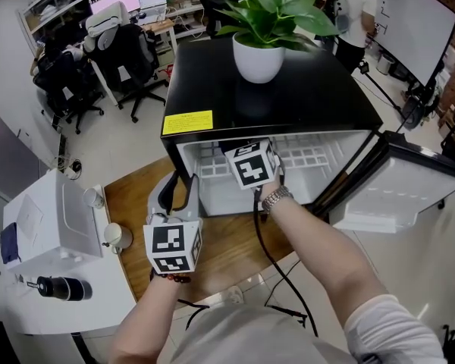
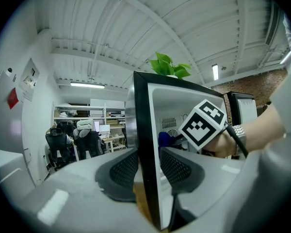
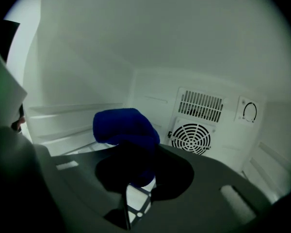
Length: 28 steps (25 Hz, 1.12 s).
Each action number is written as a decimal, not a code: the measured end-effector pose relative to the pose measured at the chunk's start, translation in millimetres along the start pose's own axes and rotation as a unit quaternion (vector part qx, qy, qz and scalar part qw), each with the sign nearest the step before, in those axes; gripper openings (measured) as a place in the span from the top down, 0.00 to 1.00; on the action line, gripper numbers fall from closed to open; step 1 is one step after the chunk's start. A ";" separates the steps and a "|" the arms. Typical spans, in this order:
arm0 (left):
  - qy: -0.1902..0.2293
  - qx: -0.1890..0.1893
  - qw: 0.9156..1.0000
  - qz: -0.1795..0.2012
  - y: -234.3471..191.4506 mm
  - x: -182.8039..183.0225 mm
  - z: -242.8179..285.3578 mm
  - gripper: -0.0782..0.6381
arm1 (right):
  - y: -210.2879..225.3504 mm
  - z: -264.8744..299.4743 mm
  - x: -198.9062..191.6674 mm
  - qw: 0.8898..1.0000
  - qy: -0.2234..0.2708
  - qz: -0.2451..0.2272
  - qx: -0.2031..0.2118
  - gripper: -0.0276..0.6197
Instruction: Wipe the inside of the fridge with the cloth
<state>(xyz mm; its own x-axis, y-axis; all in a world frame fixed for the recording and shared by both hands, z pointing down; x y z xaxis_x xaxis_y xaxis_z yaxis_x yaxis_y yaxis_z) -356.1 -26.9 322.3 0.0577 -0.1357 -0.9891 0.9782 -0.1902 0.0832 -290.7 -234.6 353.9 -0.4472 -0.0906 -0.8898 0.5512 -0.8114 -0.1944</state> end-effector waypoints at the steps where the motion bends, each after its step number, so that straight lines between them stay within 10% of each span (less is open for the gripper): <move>1: 0.000 0.001 1.000 0.000 0.0 0.0 0.1 0.70 | 4.7 -2.1 0.4 1.000 0.002 -0.002 -0.006 0.85; 28: -0.003 0.019 1.000 -0.006 1.3 0.3 1.2 0.70 | 124.5 -46.1 -52.7 0.990 -0.037 0.069 -0.120 0.85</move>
<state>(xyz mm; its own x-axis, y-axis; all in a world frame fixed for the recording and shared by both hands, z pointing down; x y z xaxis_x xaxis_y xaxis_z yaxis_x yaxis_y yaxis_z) -355.0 -28.3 322.3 0.0447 -0.1399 -0.9892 0.9705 -0.2289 0.0763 -166.0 -304.1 357.6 -0.4016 -0.2411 -0.8835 0.7584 -0.6283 -0.1733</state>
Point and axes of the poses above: the fingertips, and each gripper's own axes: z forward along the fingers, y to its right, x out of its top, the point moved 7 cm from there along -z, backward along the fingers, and after that the axes turned 1 degree about -z, right-handed, at the moved point
